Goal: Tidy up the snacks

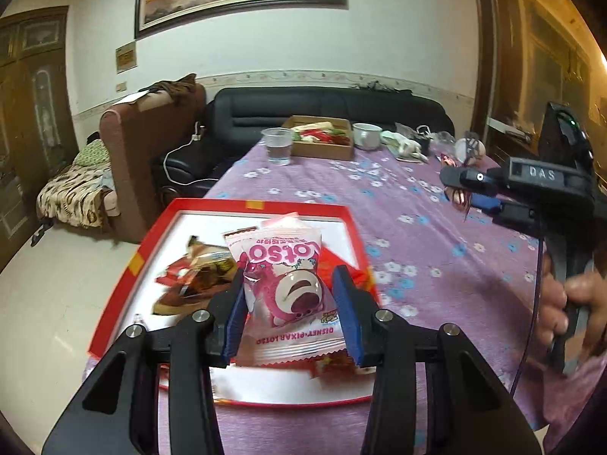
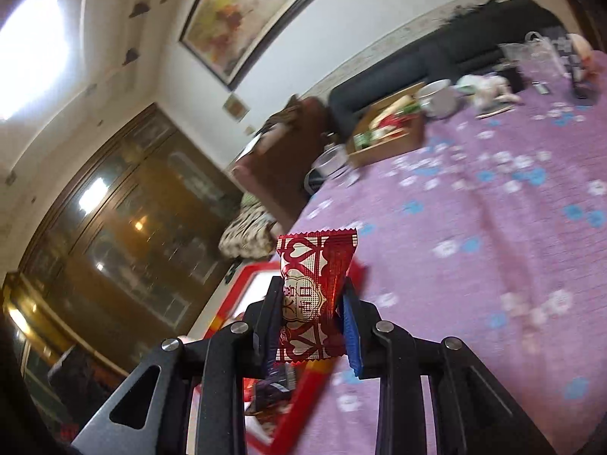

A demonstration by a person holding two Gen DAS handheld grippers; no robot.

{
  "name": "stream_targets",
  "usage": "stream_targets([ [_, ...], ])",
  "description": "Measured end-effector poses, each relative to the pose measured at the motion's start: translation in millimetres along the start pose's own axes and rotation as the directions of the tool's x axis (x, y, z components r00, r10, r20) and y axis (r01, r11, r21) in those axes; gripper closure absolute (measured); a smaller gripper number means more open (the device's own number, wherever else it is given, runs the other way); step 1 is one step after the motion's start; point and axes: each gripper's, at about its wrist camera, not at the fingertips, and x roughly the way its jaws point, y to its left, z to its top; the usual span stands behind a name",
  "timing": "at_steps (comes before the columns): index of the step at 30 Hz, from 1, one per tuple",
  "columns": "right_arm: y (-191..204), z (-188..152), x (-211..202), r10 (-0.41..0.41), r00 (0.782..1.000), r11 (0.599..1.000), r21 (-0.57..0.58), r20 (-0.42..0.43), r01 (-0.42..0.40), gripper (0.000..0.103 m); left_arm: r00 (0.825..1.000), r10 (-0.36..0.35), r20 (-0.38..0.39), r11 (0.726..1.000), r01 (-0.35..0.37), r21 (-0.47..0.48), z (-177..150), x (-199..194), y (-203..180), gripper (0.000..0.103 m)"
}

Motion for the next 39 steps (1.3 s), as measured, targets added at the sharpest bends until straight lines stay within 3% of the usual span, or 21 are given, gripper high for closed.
stream_targets([
  [9,36,-37,26,0.174,0.985,0.983,-0.057,0.005,-0.173,0.074,1.000,0.007,0.002,0.999,-0.007,-0.035,-8,-6,27,0.062],
  [17,62,-61,39,0.199,0.978,0.973,-0.106,-0.057,-0.205,0.074,0.999,0.035,0.005,0.997,-0.035,-0.071,-15,-13,51,0.062],
  [21,64,-68,33,0.196,0.979,0.967,-0.153,-0.051,-0.201,0.074,0.996,0.093,-0.006,0.992,-0.093,-0.087,-25,-18,70,0.062],
  [28,53,-80,36,0.194,0.978,0.970,-0.137,-0.073,-0.203,0.073,0.983,0.182,-0.027,0.975,-0.184,-0.124,-35,-16,98,0.062],
  [39,69,-82,49,0.206,0.973,0.959,-0.174,-0.108,-0.222,0.072,0.972,0.235,-0.019,0.966,-0.235,-0.110,-34,-11,105,0.062],
])
